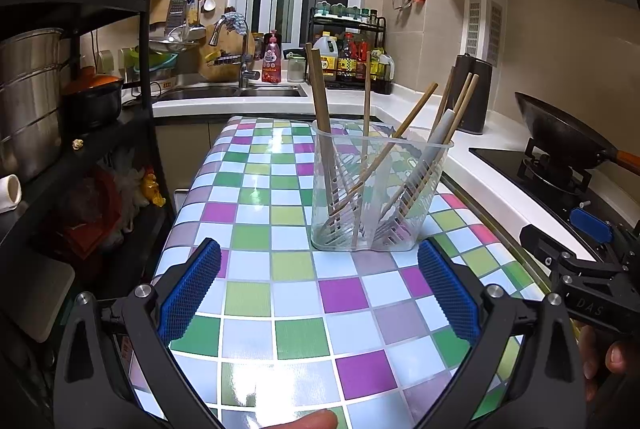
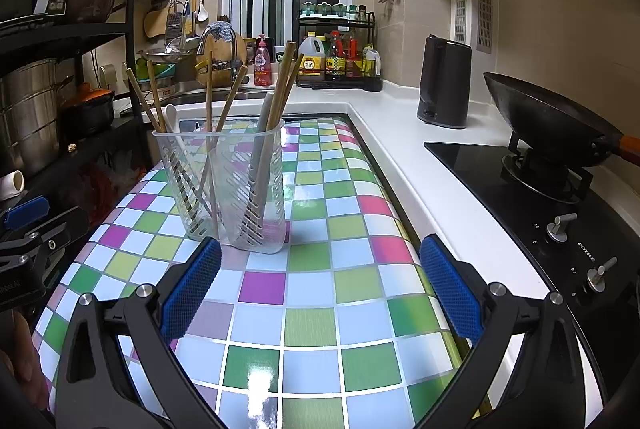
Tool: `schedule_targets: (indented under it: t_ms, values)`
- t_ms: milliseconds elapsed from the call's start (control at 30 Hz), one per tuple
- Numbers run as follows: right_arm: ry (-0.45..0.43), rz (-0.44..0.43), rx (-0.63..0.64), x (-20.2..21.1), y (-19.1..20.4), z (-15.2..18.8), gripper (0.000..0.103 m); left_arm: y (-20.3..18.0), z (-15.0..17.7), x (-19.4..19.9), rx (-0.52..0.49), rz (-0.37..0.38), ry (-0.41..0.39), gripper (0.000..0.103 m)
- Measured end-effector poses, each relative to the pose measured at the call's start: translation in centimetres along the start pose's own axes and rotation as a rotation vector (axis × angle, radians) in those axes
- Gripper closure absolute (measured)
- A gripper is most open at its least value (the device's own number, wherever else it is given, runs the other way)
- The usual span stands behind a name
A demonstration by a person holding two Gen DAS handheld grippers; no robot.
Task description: Organize utensils
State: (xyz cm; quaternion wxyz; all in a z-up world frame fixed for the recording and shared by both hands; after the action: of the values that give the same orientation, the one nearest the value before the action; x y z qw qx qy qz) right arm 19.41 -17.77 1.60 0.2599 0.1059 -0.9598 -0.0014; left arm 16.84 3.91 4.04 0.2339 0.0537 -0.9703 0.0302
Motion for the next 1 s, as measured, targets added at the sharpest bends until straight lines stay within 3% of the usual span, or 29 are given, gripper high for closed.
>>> schedule_targets:
  t_ms: [1000]
  values:
    - [0.003,0.0,0.002,-0.07,0.14,0.14,0.005,-0.31,0.43,-0.27,0.002,0.041,0.008,0.007]
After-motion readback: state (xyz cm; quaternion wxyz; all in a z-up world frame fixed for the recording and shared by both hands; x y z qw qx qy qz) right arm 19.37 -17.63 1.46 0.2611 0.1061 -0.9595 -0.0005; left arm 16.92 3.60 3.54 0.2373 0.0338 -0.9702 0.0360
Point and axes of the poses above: each gripper's, at about its wrist camera, not at the fingertips, and x roughly against the way its jaws point, y to its left, z to its underside, the point moved 8 cm from there along -x, roughly the way its jaws point, and after that the axes turned 7 degrees about -z, right-handed, at the moved point
